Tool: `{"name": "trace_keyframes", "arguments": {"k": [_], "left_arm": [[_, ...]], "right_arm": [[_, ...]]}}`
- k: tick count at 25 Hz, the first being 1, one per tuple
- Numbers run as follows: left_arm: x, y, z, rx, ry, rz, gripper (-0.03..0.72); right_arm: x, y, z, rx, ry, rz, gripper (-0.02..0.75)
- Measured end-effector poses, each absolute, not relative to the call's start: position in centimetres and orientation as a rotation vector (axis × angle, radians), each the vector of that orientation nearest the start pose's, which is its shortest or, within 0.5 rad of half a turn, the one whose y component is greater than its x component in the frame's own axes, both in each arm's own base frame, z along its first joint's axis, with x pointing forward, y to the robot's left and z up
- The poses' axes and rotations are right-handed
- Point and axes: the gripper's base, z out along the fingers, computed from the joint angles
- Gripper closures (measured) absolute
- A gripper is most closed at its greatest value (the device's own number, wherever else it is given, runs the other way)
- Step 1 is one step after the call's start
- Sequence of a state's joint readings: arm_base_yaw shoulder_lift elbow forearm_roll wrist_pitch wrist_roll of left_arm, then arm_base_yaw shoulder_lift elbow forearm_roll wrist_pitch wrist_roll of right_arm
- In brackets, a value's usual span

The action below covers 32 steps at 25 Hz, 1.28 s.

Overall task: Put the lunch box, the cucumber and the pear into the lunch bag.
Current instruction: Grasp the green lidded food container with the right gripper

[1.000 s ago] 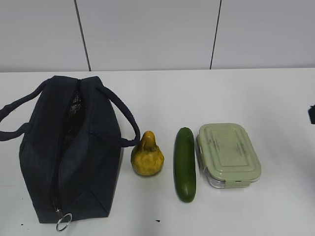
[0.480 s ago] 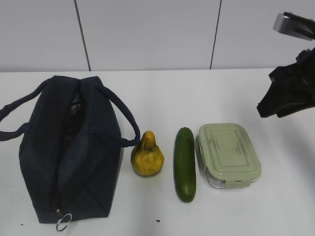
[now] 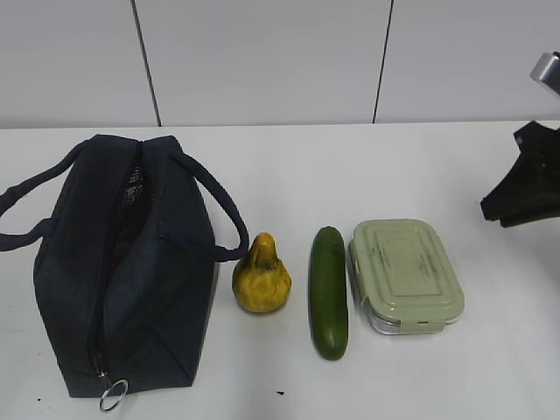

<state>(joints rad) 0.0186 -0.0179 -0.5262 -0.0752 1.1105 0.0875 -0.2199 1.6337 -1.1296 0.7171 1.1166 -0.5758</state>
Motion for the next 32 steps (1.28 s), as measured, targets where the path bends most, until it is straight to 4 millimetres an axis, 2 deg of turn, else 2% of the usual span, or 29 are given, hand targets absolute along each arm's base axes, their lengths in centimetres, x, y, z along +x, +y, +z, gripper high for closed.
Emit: {"name": "trace_keyframes", "arguments": {"k": [8,23,26,32], "left_arm": [[-1.3,-0.6,28.0,0.078,2.046,-0.024,0.442],[-1.3,-0.6,28.0,0.078,2.046,-0.024,0.442],[-1.3,-0.6,28.0,0.078,2.046,-0.024,0.442],[-1.3,-0.6,28.0,0.078,2.046,-0.024,0.442]], "right_arm": [[28.8,-0.8,21.2,-0.131,2.784,0.891,0.52],[28.9,-0.9,20.8,-0.138,2.759,0.861,0.514],[28.9,-0.9,20.9,-0.17,2.754,0.86,0.442],[28.9,-0.6,21.1,-0.205,2.716,0.904,0.185]]}}
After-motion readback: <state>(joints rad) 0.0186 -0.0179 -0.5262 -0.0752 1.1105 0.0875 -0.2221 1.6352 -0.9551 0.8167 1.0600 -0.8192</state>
